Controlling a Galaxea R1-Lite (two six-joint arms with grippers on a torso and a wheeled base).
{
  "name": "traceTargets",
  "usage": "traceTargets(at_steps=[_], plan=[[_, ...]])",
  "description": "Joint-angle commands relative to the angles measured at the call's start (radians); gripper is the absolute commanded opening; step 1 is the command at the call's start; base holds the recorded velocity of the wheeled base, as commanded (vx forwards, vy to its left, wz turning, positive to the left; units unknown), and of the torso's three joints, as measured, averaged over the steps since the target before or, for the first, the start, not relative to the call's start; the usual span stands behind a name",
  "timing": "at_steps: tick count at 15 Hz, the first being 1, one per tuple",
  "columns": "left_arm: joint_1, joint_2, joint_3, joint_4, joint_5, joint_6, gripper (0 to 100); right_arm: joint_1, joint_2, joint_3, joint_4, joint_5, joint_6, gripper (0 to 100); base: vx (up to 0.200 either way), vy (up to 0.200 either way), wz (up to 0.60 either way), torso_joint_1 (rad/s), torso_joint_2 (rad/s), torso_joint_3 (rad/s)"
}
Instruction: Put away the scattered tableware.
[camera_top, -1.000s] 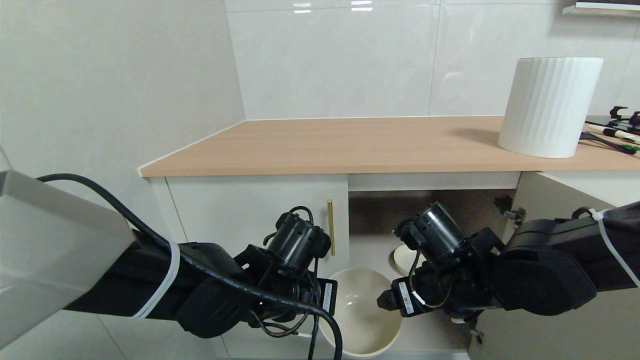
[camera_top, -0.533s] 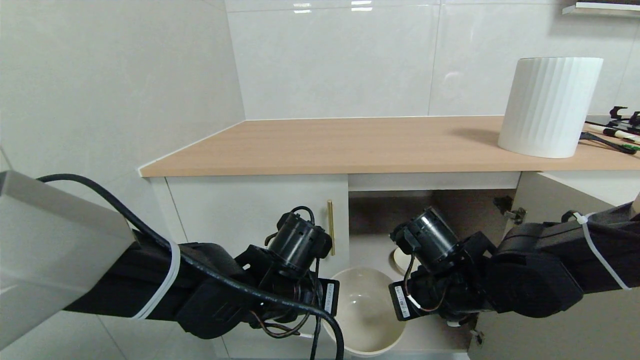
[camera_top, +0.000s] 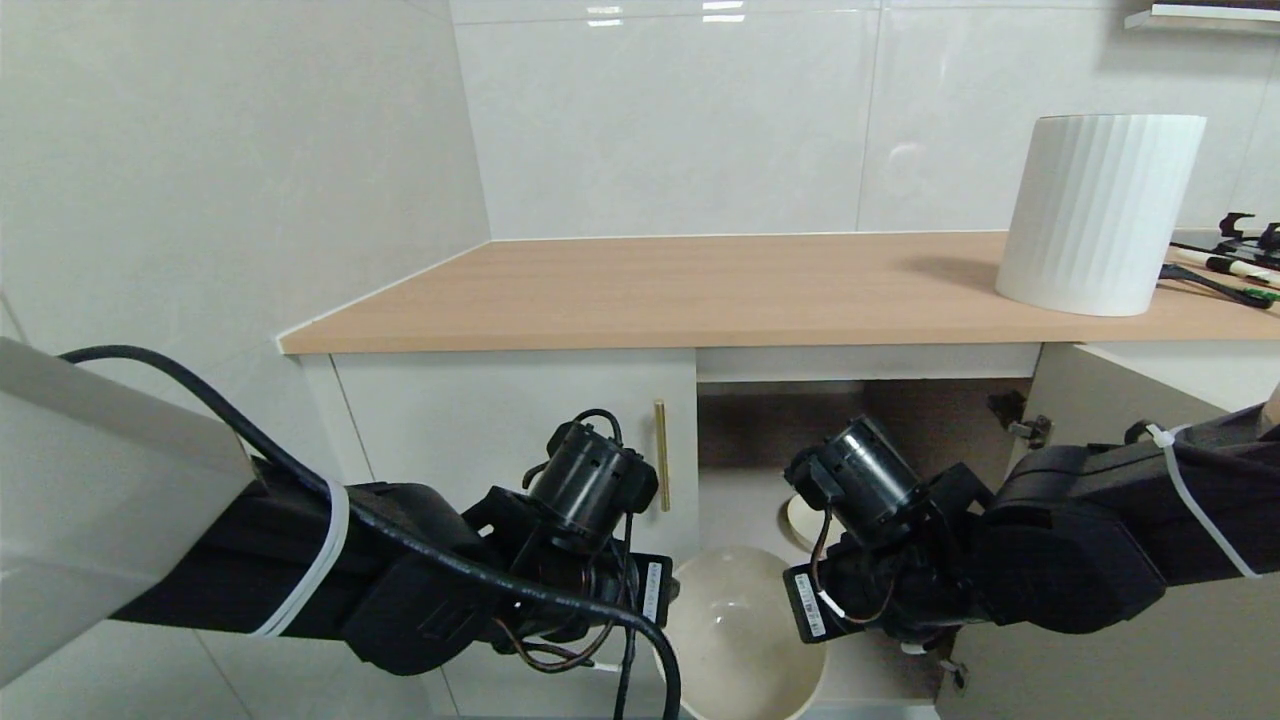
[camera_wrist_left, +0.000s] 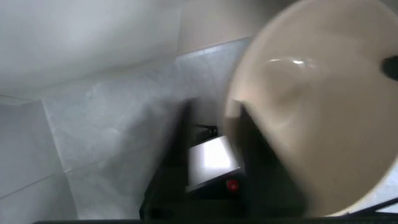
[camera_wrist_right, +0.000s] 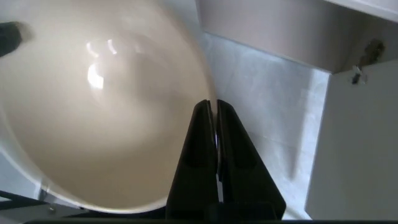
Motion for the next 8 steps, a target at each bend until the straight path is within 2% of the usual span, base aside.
traceTargets(at_steps=[1, 3, 6, 8], plan=[[-0.002, -0.008, -0.002, -0.003, -0.005, -0.001, 100, 0.001, 0.004, -0.003, -0.009, 0.004, 0.003, 0, 0.0, 0.0, 0.0, 0.0, 0.0, 0.0], [0.0, -0.012, -0.002, -0.003, -0.003, -0.001, 100, -0.006, 0.014, -0.001, -0.041, 0.001, 0.021, 0, 0.0, 0.0, 0.0, 0.0, 0.0, 0.0], [0.0, -0.014, 0.0, -0.003, -0.005, -0.001, 100, -0.122, 0.114, -0.029, -0.138, -0.051, 0.02, 0, 0.0, 0.0, 0.0, 0.0, 0.0, 0.0], [0.0, -0.014, 0.0, -0.003, -0.005, -0.001, 100, -0.195, 0.186, -0.092, -0.159, -0.051, 0.024, 0, 0.0, 0.0, 0.0, 0.0, 0.0, 0.0]])
